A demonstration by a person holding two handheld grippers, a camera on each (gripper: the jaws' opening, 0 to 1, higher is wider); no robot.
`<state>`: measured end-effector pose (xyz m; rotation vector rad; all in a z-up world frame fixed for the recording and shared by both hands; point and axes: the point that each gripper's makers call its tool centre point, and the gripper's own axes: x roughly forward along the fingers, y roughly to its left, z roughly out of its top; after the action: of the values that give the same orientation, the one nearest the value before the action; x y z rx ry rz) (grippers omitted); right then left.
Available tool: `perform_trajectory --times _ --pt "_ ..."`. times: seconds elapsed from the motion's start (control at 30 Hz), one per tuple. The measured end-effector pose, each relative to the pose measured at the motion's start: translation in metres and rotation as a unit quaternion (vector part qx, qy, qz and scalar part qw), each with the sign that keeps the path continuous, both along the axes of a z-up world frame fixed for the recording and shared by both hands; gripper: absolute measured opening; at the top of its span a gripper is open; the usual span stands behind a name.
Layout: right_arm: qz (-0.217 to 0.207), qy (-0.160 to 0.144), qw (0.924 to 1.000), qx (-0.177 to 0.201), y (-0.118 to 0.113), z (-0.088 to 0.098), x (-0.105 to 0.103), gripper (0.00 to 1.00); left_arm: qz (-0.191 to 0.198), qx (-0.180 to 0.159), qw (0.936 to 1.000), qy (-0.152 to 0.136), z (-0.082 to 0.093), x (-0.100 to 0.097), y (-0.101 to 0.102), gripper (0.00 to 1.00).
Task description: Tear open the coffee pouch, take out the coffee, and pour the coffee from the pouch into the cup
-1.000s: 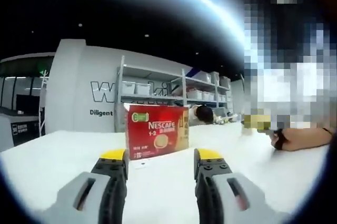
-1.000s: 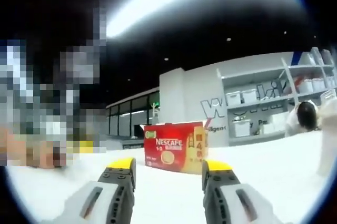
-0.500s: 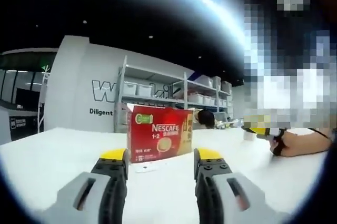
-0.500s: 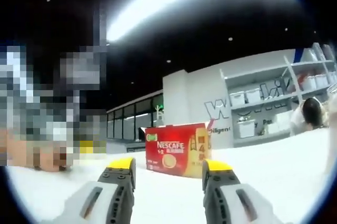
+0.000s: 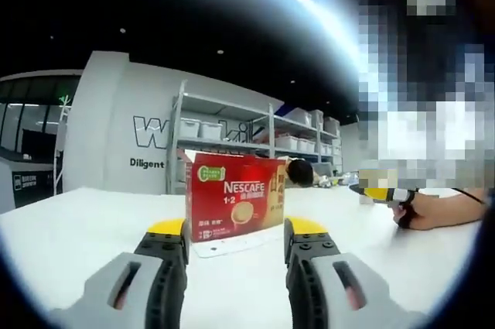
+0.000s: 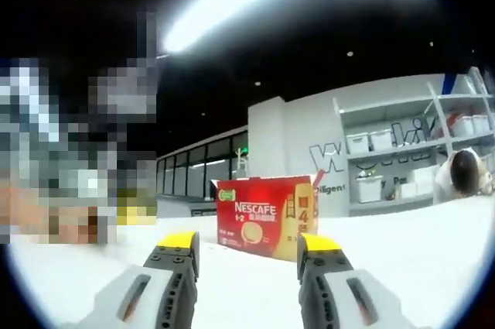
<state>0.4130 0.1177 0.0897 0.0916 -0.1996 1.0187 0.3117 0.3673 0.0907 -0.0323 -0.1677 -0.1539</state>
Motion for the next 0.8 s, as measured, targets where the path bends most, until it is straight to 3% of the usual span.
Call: perform_trajectory --times 0.4,0.63,0.8 --pt "-0.007 0.000 1.0000 0.003 -0.002 0.001 0.003 0.51 0.001 -0.014 0.9999 0.005 -0.002 0.008 0.005 0.50" --pt "-0.006 0.005 0.9999 0.008 -0.004 0.002 0.004 0.50 -0.015 0.007 0.9998 0.011 -0.004 0.009 -0.004 0.50" --pt "-0.006 0.008 0.9999 0.009 -0.004 0.002 0.009 0.50 -0.009 -0.013 0.9998 0.010 -0.003 0.009 0.003 0.50"
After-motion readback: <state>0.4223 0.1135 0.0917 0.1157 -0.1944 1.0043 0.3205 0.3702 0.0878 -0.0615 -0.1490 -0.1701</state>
